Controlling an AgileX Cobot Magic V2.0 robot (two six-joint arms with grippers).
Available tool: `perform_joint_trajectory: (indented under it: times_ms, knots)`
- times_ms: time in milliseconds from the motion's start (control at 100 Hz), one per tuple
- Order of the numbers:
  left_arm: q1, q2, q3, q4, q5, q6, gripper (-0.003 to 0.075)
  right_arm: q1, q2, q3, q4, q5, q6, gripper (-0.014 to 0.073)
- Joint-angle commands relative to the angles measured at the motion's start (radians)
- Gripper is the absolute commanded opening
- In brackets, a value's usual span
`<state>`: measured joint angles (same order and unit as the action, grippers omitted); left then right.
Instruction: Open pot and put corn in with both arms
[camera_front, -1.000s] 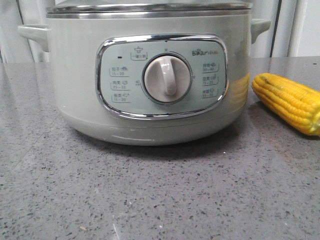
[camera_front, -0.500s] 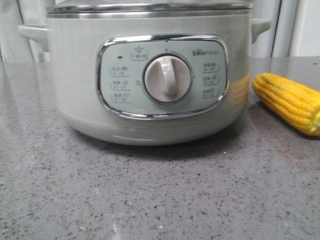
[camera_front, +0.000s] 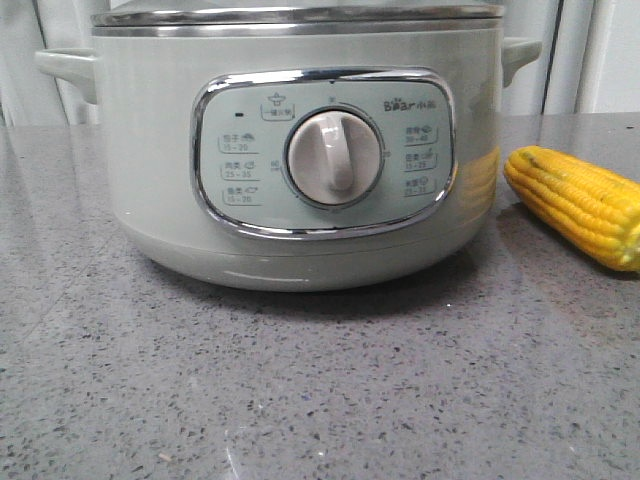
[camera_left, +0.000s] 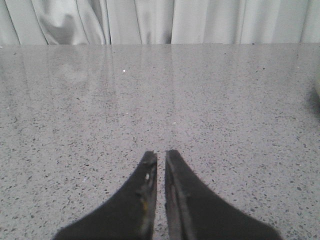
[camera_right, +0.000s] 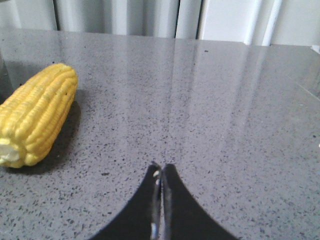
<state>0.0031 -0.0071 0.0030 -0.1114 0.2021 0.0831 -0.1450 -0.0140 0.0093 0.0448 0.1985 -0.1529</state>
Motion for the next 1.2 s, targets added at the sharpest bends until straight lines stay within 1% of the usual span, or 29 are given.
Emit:
perform_joint_trajectory:
  times_ms: [0,410,500,740,900,1070,1190]
  knots:
    - [0.000,-0.027,0.021,0.001,-0.097,-0.001,-0.0020,-0.001,-0.019,0.020,-0.011,-0.095,-0.005,-0.0064]
    - [0.000,-0.027,0.021,0.030,-0.098,-0.001,-0.0020,-0.001,-0.019,0.020,-0.011,-0.060,-0.005,-0.0064]
    - [0.000,-0.027,0.021,0.030,-0.100,-0.001,-0.0020,-0.001,-0.004,0.020,0.015,-0.053,-0.005,-0.0064]
    - [0.000,-0.027,0.021,0.049,-0.116,-0.001,-0.0020,-0.001,0.046,0.020,0.017,-0.051,-0.005,-0.0064]
    - [0.000,-0.027,0.021,0.054,-0.118,-0.001,-0.0020,-0.001,0.063,0.020,0.017,-0.063,-0.005,-0.0064]
    - [0.000,-0.027,0.021,0.052,-0.131,-0.001,-0.0020,-0.001,0.063,0.020,0.017,-0.137,-0.005,-0.0064]
    - [0.000,-0.018,0.021,0.054,-0.133,-0.001,-0.0020,-0.001,0.089,0.020,-0.001,-0.132,-0.005,-0.0064]
